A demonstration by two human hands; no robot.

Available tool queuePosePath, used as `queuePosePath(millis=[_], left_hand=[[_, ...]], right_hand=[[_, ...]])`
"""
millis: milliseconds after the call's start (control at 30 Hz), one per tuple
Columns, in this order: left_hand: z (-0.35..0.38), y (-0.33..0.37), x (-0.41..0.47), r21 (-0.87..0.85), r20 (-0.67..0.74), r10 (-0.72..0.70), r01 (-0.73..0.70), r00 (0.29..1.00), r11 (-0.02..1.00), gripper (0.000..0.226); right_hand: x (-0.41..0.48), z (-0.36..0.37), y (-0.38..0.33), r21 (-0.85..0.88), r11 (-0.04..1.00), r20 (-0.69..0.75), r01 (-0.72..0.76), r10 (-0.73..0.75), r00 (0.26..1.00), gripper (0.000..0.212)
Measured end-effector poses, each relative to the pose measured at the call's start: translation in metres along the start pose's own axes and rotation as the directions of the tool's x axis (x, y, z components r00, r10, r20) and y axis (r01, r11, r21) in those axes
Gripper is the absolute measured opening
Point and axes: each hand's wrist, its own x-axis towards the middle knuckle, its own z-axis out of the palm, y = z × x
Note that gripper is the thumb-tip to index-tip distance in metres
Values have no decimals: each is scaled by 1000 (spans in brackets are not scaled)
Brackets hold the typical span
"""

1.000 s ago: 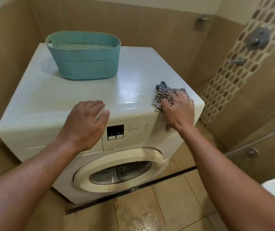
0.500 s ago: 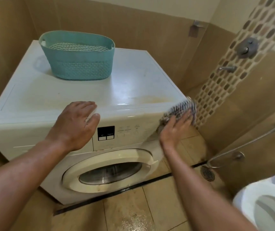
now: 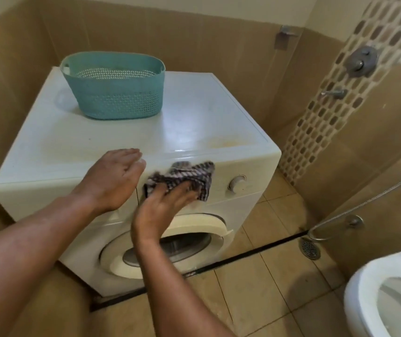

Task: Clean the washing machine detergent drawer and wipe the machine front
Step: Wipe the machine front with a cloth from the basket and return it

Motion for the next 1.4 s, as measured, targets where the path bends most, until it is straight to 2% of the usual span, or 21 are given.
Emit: queuePosePath(millis=[33,67,100,133,167,200,233,333,400,500,600,700,767,900,967,1033,1133,1167,1200,1267,1400], left_hand=[[-3,3,-1,-8,11,21,-21,1000,1000,46],[-5,3,-2,-22,10,49,-49,999,999,42],[-8,3,-4,-48,-11,64,-64,998,997,40],[-11,3,-7,-76,-31,59,-61,998,995,39],[-13,2,-11,-86,-33,45,-48,998,995,38],[-15,1,-15,-64,-9,23,-24,1000,998,42],[-14,1,-19,-14,50,-11,12,999,1000,51],[-12,6,-30,158,182,-89,60,979,986,85],[-14,12,-28,221,190,-98,54,977,974,86],[-23,20,-17,300,195,-92,30,977,954,73],[-34,24,-12,304,168,-128,72,978,950,71],[-52,18,-19,332,130,-189,137,973,933,73],[-66,7,-29,337,74,-239,201,968,920,75],[-93,-23,-48,299,-29,-341,334,940,894,73],[-106,-37,-54,263,-37,-376,371,926,890,70],[-117,-46,-57,238,-34,-394,391,918,889,68],[-129,-58,-59,194,-29,-420,418,907,888,66],[-130,-61,-58,174,-38,-431,430,902,886,67],[-132,-66,-57,148,-59,-443,447,894,882,67],[-134,-78,-58,82,-129,-481,493,867,866,67],[-129,-83,-58,-11,-202,-530,539,824,842,79]], right_hand=[[-9,4,-5,-166,961,56,223,-216,975,66],[-9,5,-9,-338,833,147,438,-413,899,64],[-1,3,-16,-470,655,281,591,-524,804,60],[15,-1,-27,-546,488,419,681,-545,726,55],[34,-8,-42,-585,359,545,727,-490,680,55],[53,-16,-58,-607,265,635,749,-406,658,59],[76,-28,-72,-629,225,675,744,-316,667,63],[160,-92,-105,-764,302,552,570,-151,820,66],[206,-134,-122,-858,259,459,443,2,888,71],[234,-132,-127,-897,187,429,400,158,889,75],[211,-73,-121,-843,183,530,505,127,839,80],[149,-6,-111,-718,186,692,671,84,717,81],[97,37,-107,-612,173,790,772,93,606,79],[15,98,-96,-352,38,931,935,113,346,80],[8,106,-92,-255,72,964,964,99,247,73],[24,100,-92,-254,128,967,959,68,247,68],[47,107,-99,-403,154,915,902,68,397,73],[45,116,-101,-420,165,907,892,78,413,75],[36,130,-102,-389,159,921,907,99,378,76],[9,157,-96,-200,90,974,976,127,188,75],[-10,159,-95,205,-57,979,977,22,-204,67]])
